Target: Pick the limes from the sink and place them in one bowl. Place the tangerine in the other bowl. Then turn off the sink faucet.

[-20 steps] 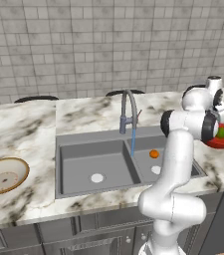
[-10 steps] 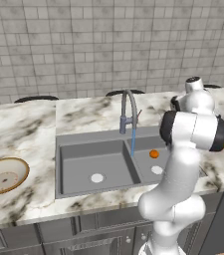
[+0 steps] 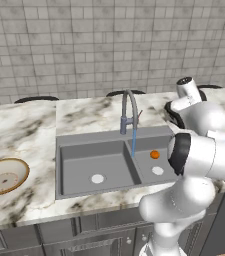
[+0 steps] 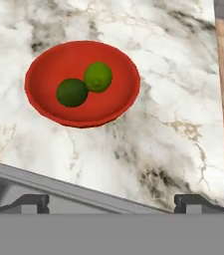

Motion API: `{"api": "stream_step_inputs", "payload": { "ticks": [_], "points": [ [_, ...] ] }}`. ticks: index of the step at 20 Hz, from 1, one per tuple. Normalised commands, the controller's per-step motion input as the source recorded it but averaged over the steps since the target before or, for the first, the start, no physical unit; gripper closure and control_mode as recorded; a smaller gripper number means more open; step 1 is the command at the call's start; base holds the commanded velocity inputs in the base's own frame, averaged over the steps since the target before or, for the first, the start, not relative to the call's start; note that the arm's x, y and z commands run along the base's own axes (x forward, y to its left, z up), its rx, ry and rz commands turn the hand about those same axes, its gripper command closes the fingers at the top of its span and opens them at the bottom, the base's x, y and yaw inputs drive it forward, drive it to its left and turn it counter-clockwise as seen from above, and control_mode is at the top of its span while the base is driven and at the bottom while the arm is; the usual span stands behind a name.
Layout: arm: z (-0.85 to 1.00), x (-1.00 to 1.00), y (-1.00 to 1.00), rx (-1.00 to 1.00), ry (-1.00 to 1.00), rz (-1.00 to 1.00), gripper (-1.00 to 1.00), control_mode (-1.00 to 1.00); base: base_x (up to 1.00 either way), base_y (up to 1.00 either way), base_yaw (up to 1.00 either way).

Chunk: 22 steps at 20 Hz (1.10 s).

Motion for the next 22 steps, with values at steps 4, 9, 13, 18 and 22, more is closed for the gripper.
{"api": "stream_step_inputs", "payload": {
  "ticks": [4, 9, 13, 18, 22],
  "points": [
    [0.32, -0.27, 0.24, 0.00, 0.15, 0.24, -1.00, -1.00, 0.00, 0.00, 0.00],
    [0.13, -0.36, 0.11, 0.01, 0.13, 0.32, -1.00, -1.00, 0.00, 0.00, 0.00],
    [0.02, -0.37, 0.04, 0.06, 0.13, 0.33, -1.00, -1.00, 0.00, 0.00, 0.00],
    [0.00, -0.30, 0.12, 0.10, 0.13, 0.31, -1.00, -1.00, 0.00, 0.00, 0.00],
    [0.00, -0.09, 0.29, 0.15, 0.05, 0.27, -1.00, -1.00, 0.00, 0.00, 0.00]
  ]
}}
